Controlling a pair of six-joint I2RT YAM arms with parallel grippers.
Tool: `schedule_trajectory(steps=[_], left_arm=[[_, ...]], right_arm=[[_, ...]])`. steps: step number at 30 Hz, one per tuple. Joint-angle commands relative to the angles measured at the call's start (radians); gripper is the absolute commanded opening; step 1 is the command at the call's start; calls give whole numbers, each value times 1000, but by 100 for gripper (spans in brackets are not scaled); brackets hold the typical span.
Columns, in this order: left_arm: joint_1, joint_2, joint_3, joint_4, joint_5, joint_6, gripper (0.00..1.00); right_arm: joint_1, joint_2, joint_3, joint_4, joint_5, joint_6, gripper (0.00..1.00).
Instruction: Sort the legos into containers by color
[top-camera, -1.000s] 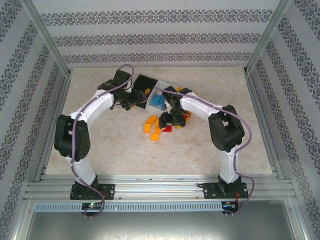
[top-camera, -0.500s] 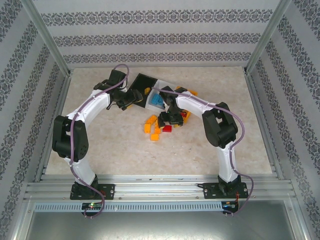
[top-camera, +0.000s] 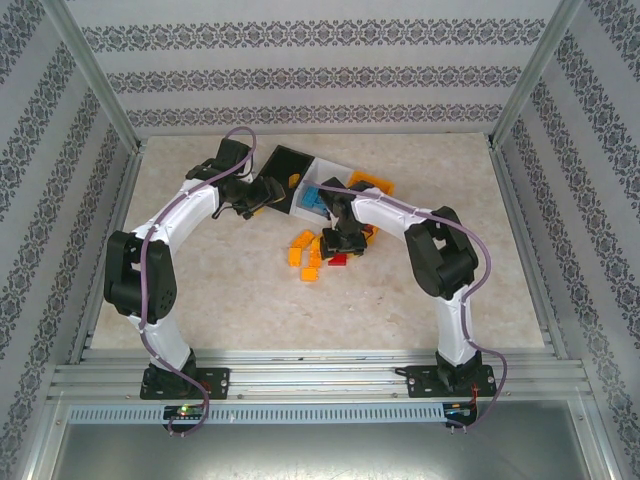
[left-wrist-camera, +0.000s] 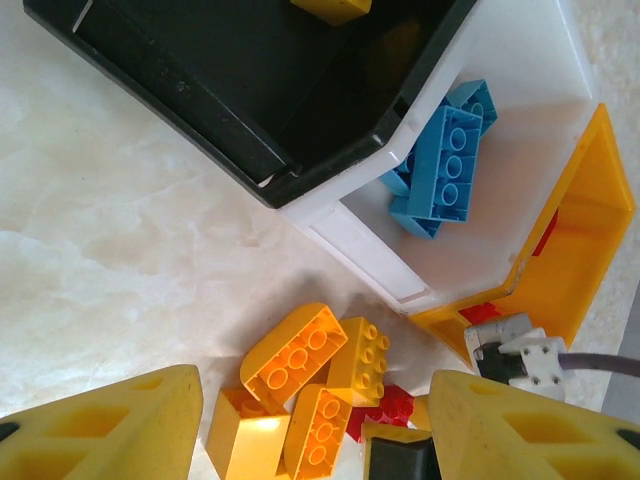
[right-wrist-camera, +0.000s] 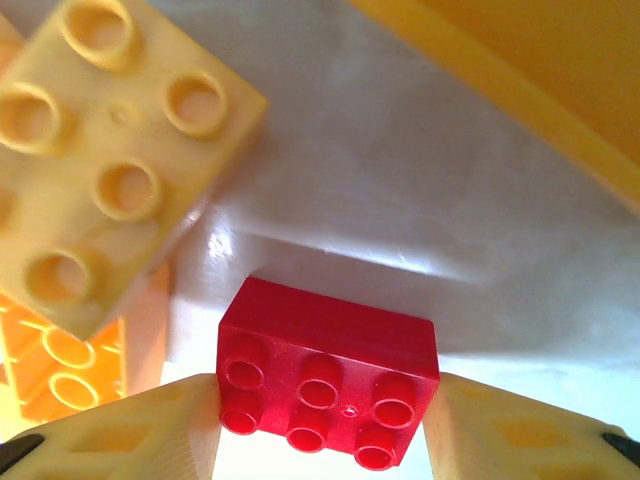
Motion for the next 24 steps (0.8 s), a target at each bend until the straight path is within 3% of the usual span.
schedule_trajectory(steps=[1,15,24], left_arm=[[8,-2,-13,37,22,-17,62],[7,2,-38,74,33,-32,62],[-54,5,5,-109,-53,106,63]], right_arm=[[3,-36,-41,-38,63,5,53],[-62,-214,18,-127,58,-9,53],[-207,-86,267,-166,52,-62,56]])
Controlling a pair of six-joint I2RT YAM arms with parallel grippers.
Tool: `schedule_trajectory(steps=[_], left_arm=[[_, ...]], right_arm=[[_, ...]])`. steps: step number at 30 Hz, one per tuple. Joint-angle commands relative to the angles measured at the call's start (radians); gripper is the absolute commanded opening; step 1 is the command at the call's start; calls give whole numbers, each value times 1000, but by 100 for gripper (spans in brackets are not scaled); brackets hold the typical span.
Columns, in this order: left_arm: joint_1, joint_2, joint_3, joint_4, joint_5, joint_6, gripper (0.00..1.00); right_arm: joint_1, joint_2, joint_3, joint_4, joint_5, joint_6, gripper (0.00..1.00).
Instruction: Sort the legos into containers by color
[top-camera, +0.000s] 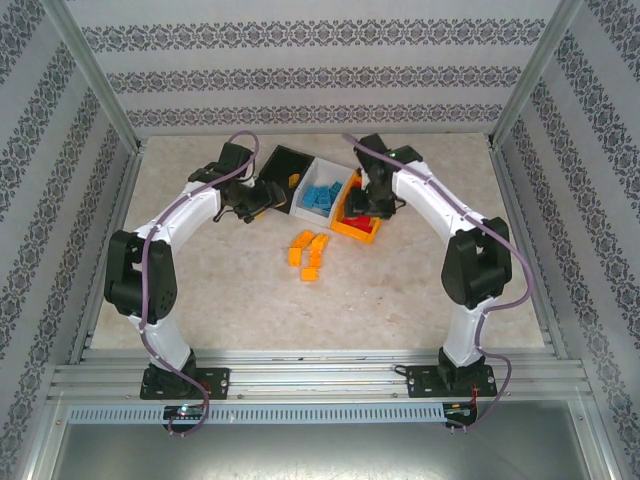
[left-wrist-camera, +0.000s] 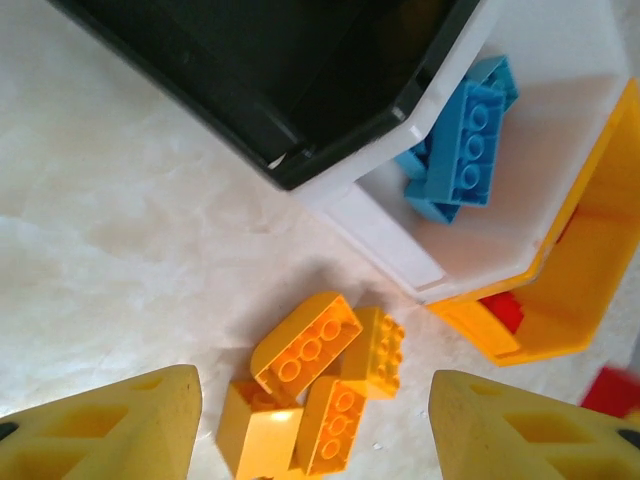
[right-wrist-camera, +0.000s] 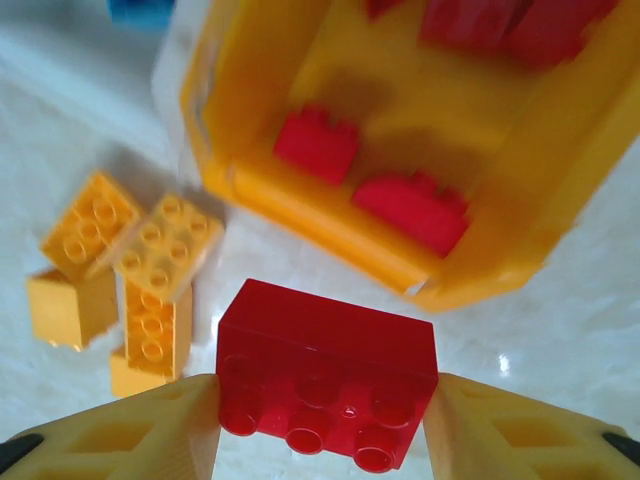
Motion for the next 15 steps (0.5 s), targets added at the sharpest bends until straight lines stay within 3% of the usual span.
schedule_trajectory(steps=[1,8,15], left_arm=[[-46,9,39,-120,-59,97,63],[-131,34,36,-201,-127,185,66],[-202,73,10,-184,-121,189,66]], right_arm=[[-34,92,93,-38,11,-36,57],[-71,201,253,-95,23,-61,70],[-71,84,102,-43,-10,-40,71]])
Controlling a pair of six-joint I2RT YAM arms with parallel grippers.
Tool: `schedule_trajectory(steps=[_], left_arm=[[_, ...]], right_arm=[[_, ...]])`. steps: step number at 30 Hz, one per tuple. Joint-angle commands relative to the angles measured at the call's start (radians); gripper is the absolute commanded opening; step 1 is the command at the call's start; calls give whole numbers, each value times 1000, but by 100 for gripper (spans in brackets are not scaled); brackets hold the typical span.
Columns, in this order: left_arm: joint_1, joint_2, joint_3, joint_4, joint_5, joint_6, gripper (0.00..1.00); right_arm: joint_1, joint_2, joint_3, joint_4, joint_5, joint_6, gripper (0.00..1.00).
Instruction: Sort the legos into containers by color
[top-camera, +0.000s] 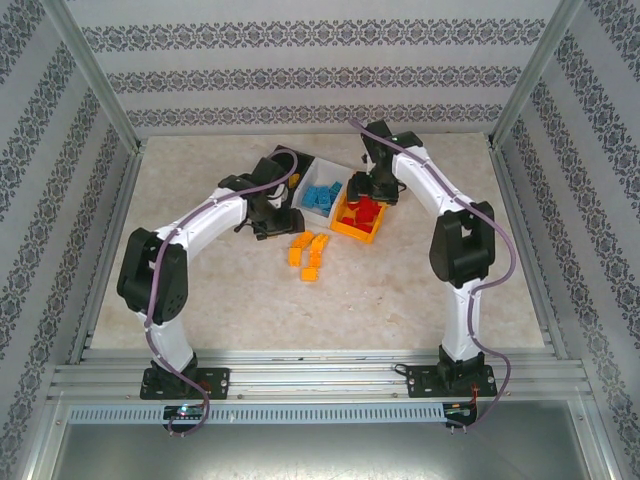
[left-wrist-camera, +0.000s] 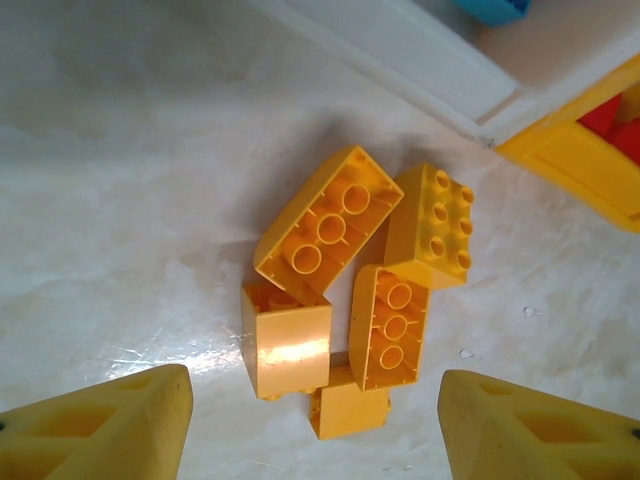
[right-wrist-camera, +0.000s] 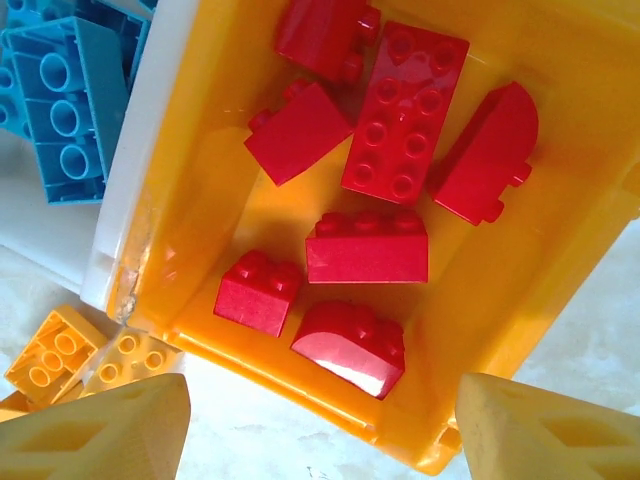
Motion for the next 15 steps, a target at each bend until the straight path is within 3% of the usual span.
schedule_trajectory(steps=[1,8,15], left_arm=[[-39,37,-7,-37,-21,40,66],[-75,90,-20,-37,-34,72,65],[-81,133,-33,-34,-68,92,62]], right_arm=[[-3,-98,-90,4,-25,11,71],[1,-214,-294,69,-67,54,71],[23,-260,-369,93,-81,75,71]])
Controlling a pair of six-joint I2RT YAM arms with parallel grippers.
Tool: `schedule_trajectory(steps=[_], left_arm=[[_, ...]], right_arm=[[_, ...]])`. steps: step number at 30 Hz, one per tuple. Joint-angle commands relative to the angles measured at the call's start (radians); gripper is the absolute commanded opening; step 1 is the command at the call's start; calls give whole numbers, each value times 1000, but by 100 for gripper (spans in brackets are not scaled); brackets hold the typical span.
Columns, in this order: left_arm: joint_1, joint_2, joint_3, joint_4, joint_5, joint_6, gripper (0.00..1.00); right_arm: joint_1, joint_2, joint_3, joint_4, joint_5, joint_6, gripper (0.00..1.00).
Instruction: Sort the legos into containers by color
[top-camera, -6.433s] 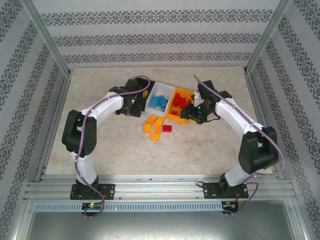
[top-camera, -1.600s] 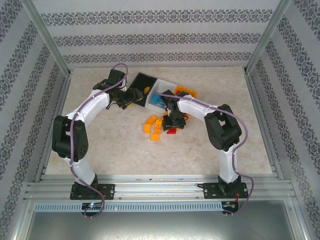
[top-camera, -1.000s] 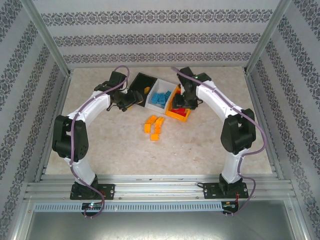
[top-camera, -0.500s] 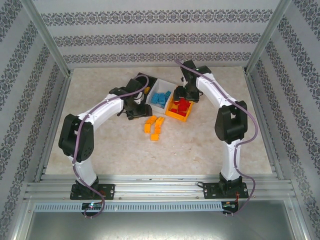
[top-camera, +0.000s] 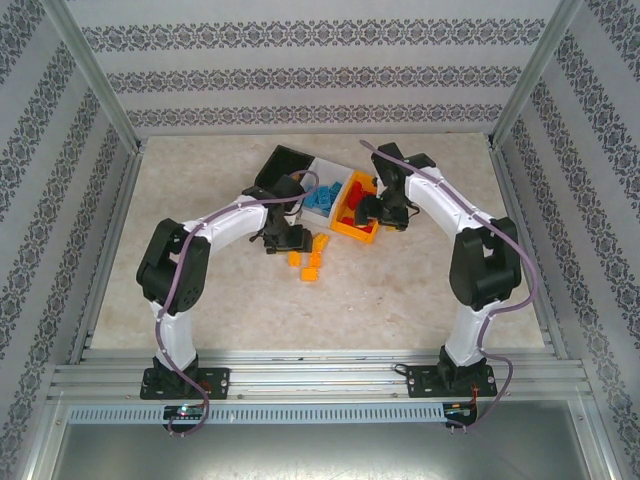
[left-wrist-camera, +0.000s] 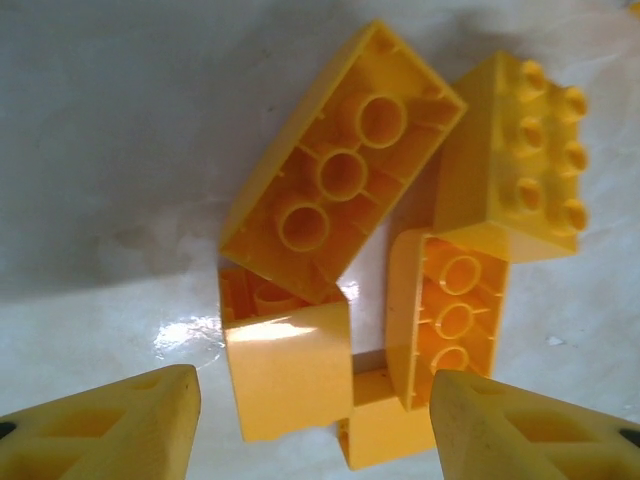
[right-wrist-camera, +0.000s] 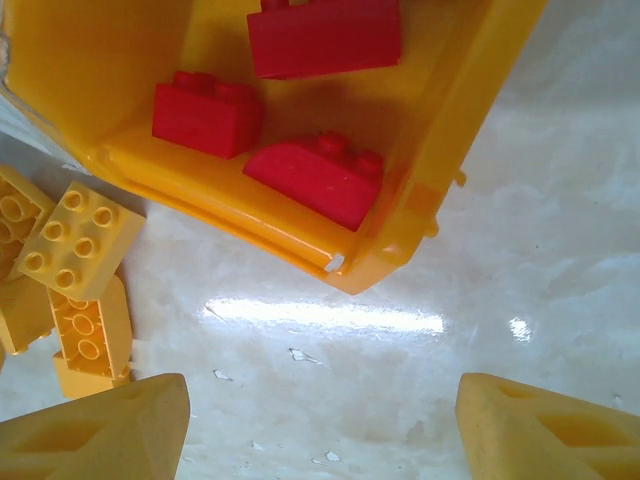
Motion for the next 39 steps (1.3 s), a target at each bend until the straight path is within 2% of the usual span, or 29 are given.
schedule_trajectory(steps=[1,7,11,18,22,27,30,33,39], left_arm=[[-8,27,-13,-29,-36,36,61],[-8,73,-10,-2,-17,29,55],[-8,94,11,-15,-6,25,37],[8,39,18,-69,-19,11,31],[78,-49,10,-82,20,-34,30],[233,-105,89,-14,111,-152,30],[305,-63,159,89,161,-252,30],[336,36,273,149,191,-319,30],[337,277,609,78,200,-332,31]], right_arm=[[24,-43,-28,23,-24,28,71],[67,-37,-36,21,-28,47,71],[71,-41,-28,20,-44,59,71],[83,-38,-17,22,-54,60,71],[83,-36,-28,35,-60,63,71],[84,-39,-50,62,-95,81,71],[83,-43,-61,73,-107,95,71],[87,-51,-69,79,-115,105,71],[98,-72,-77,74,-111,117,71]])
